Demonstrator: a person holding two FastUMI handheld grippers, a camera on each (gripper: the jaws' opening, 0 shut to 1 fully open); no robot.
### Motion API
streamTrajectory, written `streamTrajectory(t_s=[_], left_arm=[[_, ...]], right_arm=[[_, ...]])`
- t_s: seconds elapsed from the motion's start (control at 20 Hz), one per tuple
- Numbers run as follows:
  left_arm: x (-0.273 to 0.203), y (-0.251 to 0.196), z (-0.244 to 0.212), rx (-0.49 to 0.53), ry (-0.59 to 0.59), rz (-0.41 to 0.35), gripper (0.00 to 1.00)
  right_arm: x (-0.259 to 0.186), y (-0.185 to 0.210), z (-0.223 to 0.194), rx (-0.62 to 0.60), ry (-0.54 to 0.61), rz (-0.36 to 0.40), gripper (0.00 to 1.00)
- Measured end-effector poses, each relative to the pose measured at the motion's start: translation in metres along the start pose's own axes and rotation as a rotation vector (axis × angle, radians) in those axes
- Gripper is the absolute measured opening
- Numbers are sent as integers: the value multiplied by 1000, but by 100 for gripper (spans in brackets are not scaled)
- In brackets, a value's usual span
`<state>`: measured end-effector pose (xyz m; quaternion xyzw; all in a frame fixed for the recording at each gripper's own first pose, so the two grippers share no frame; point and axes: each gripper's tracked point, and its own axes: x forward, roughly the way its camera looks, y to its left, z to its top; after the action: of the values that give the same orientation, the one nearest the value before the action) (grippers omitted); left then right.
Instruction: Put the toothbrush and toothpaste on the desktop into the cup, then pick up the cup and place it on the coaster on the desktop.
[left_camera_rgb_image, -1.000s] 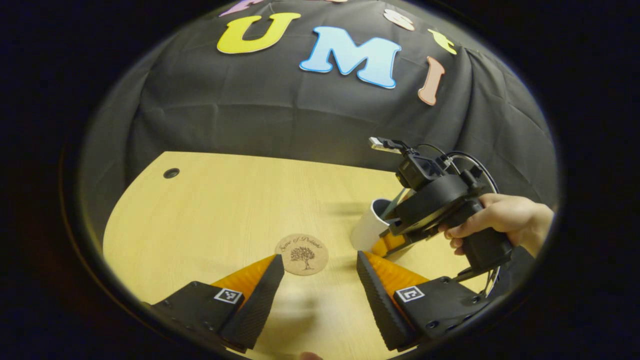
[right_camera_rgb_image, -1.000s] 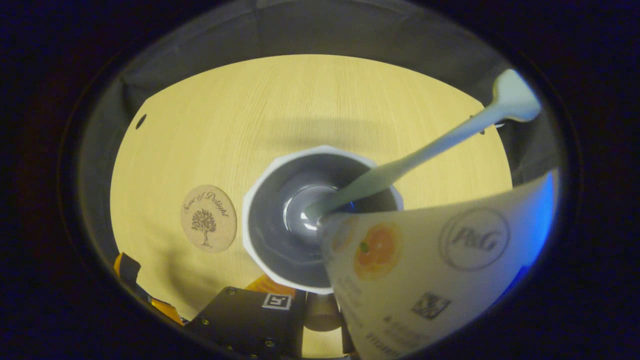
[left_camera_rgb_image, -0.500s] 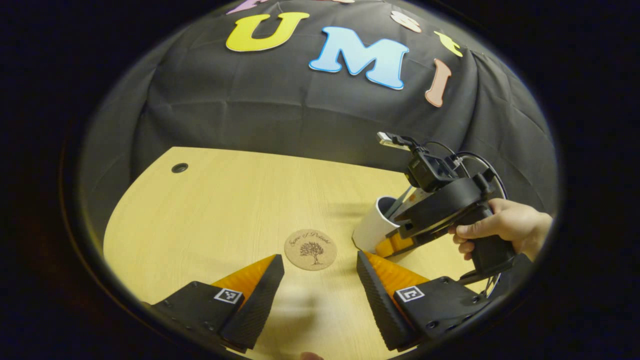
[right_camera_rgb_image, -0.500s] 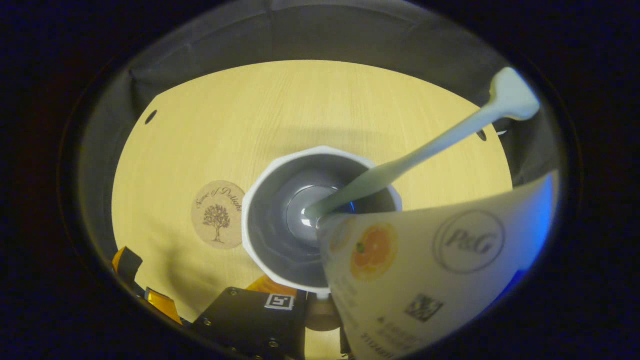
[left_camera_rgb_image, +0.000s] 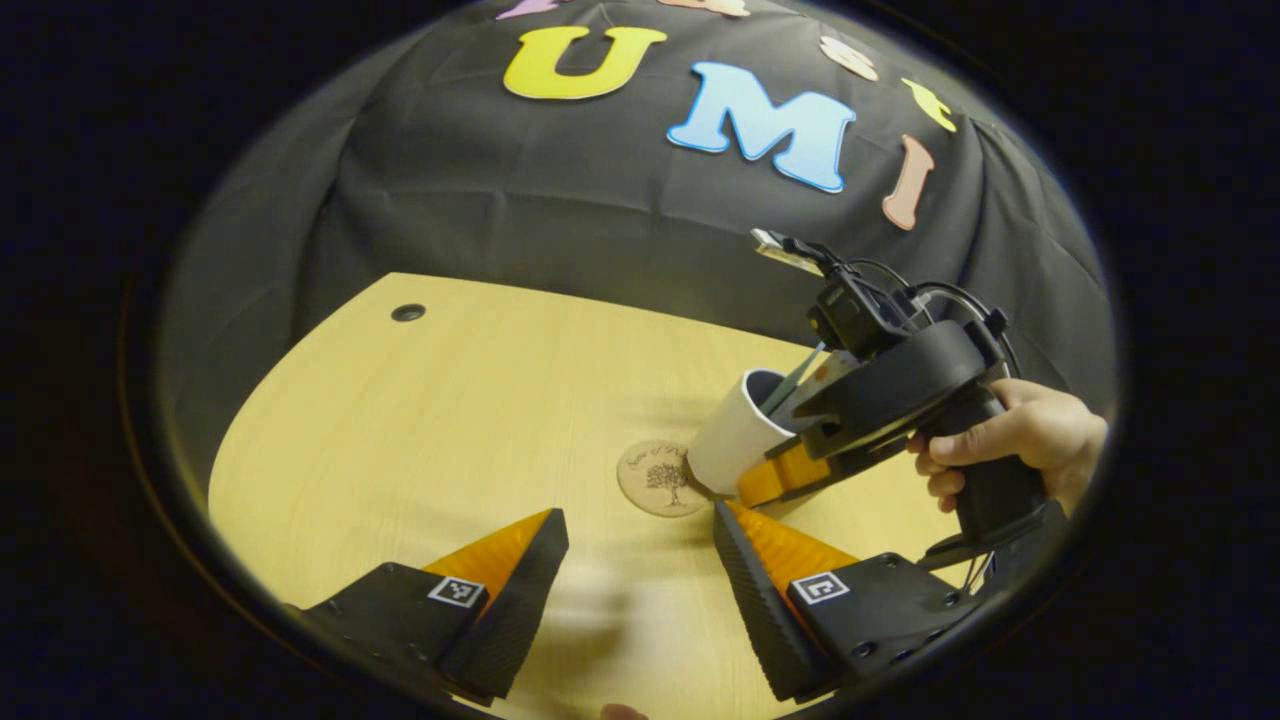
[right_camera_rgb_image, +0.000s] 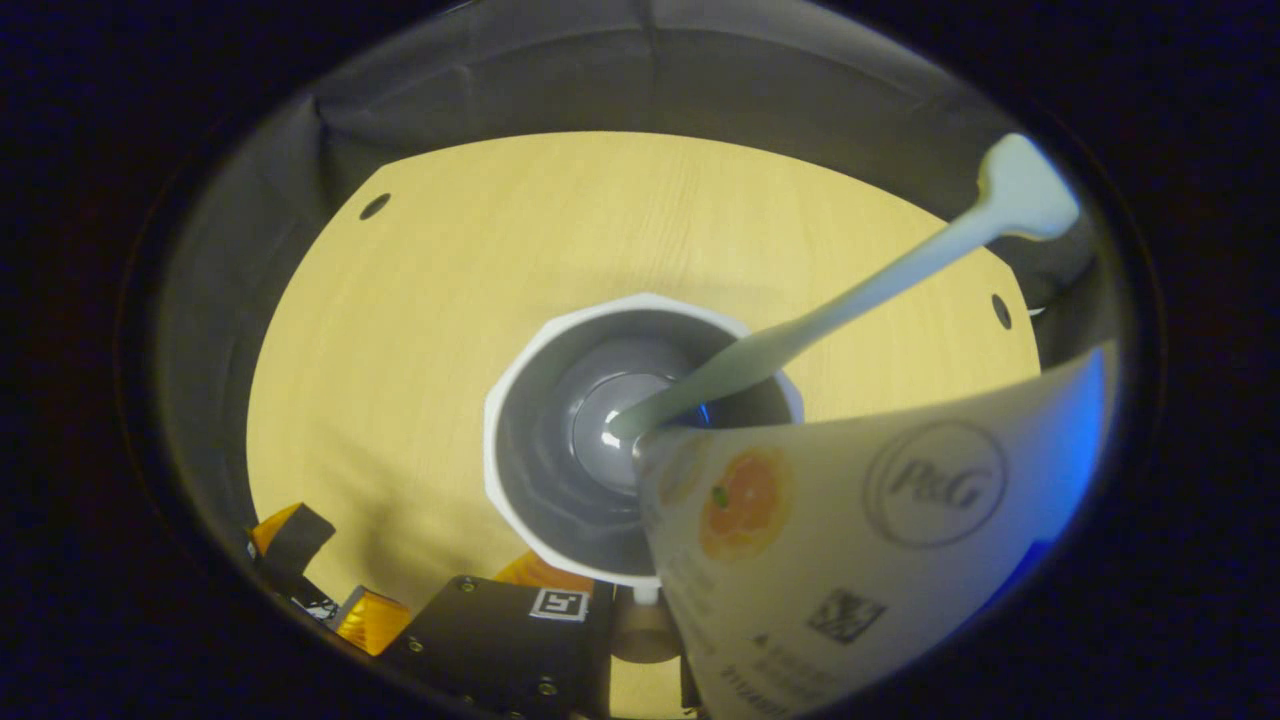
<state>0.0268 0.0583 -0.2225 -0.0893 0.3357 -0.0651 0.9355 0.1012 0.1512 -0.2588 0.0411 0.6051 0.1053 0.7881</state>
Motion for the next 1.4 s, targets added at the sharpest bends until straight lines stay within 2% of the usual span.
streamTrajectory(t_s=[0.3,0.8,1.0,1.1,1.15,1.2,1.3,1.35,1.4], left_arm=[[-16,27,-8,-41,14,41,98],[-17,27,-8,-60,23,59,95],[-16,24,-10,-59,29,50,95],[-15,24,-11,-53,30,43,95],[-14,24,-10,-46,28,40,99],[-13,23,-9,-39,24,36,98],[-13,21,-8,-17,17,28,95],[-14,20,-7,-5,12,27,95],[-15,19,-5,7,6,24,99]], right_arm=[[10,21,5,-48,28,8,23],[23,32,8,-73,65,-11,24],[17,30,8,-58,58,13,27],[8,29,9,-56,41,21,31],[3,28,11,-54,24,26,36],[-3,26,13,-53,8,25,42],[-17,26,17,-46,-46,37,48],[-27,26,19,-43,-73,41,55],[-37,25,21,-38,-106,47,56]])
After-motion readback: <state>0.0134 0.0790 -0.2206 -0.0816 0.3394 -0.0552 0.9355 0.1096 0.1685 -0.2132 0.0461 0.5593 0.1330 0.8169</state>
